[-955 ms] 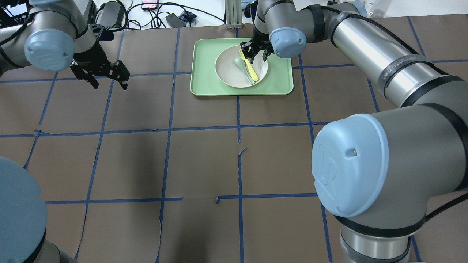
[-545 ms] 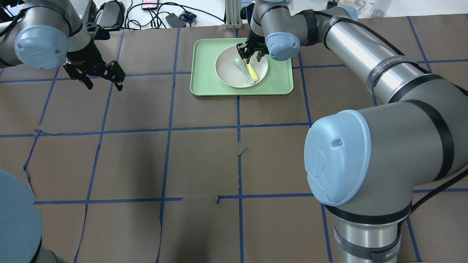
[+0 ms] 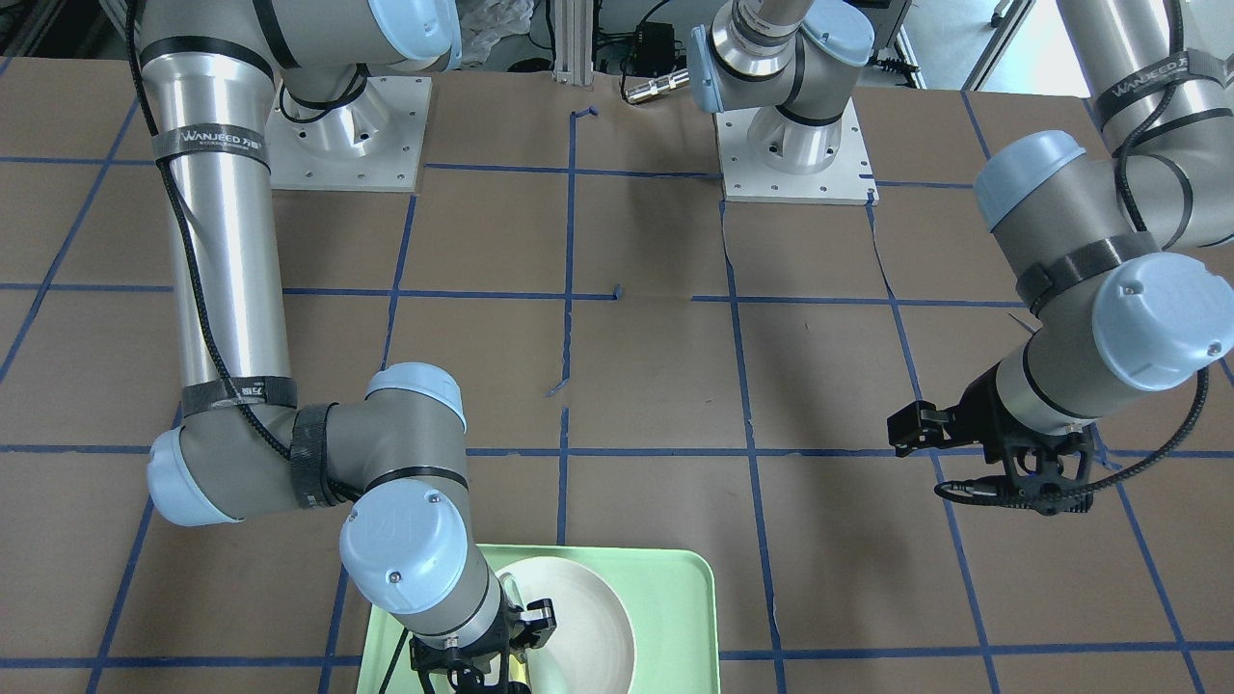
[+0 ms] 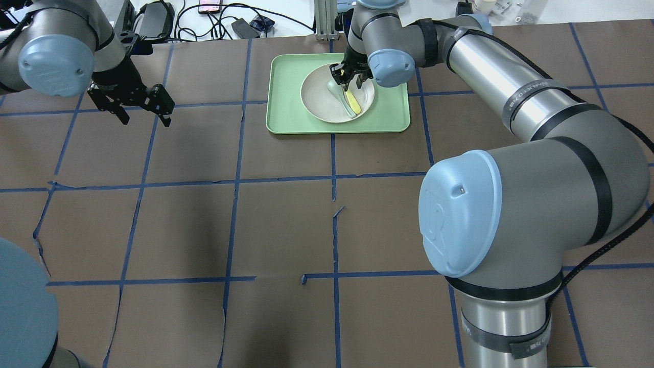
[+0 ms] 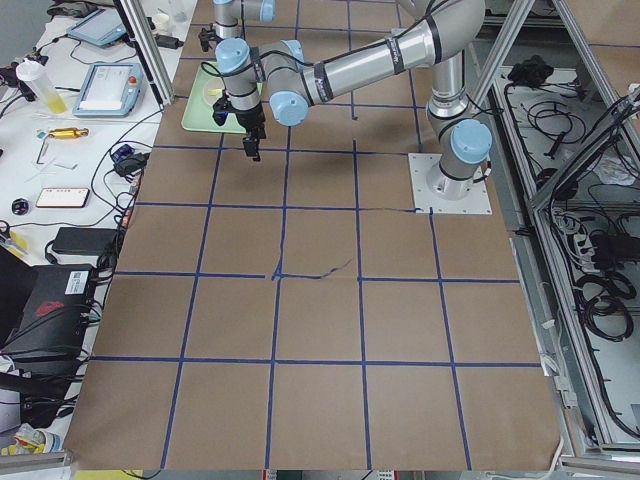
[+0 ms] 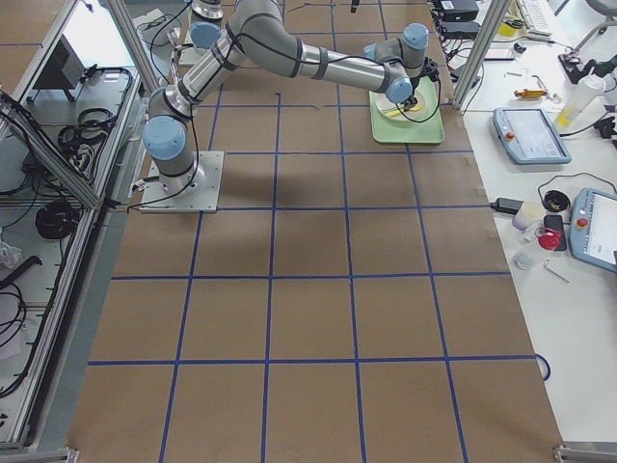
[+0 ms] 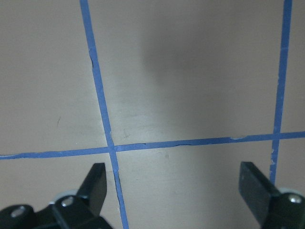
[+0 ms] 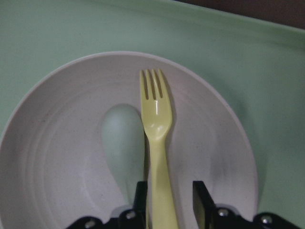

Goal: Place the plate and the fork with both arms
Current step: 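Lower the right gripper onto the yellow fork in the plate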

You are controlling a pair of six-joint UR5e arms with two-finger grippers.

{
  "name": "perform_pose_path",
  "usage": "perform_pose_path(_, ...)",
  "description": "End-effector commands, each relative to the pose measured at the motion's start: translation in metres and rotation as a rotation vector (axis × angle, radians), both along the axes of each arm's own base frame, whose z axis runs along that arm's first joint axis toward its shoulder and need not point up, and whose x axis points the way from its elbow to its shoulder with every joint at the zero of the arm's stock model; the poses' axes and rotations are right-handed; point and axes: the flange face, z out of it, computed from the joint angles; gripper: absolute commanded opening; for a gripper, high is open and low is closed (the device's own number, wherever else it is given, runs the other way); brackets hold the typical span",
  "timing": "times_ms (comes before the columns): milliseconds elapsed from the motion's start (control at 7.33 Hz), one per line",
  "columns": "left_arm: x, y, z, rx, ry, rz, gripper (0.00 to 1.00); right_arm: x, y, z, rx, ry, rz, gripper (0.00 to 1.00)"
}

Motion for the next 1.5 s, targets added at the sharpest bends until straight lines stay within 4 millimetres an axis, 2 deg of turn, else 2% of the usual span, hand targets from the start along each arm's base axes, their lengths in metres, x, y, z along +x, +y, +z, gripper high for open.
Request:
perform_pose_path(0, 0.001, 0.0, -0.002, -0.001, 0.001, 0.001, 1.0, 0.0, 0.004, -0.011, 0.02, 0.002, 0.004, 0.43)
perform_pose_path(409, 0.001, -0.003, -0.009, 0.004, 0.007, 0.0, 1.0, 0.0, 0.004, -0.014, 0.026, -0.003, 0.004, 0.43)
perform_pose_path(682, 0.001, -0.005, 0.0, -0.013, 0.0, 0.0, 1.0, -0.001, 0.008, -0.021, 0.04, 0.002, 0.005, 0.43)
perform_pose_path(1091, 0.002, -0.005, -0.001, -0.013, -0.001, -0.017, 1.0, -0.001, 0.008, -0.02, 0.043, 0.003, 0.008, 0.46)
perform_pose_path(1364, 0.003, -0.005, -0.001, -0.012, -0.001, -0.03, 1.0, 0.002, 0.01, -0.018, 0.039, 0.011, 0.01, 0.21)
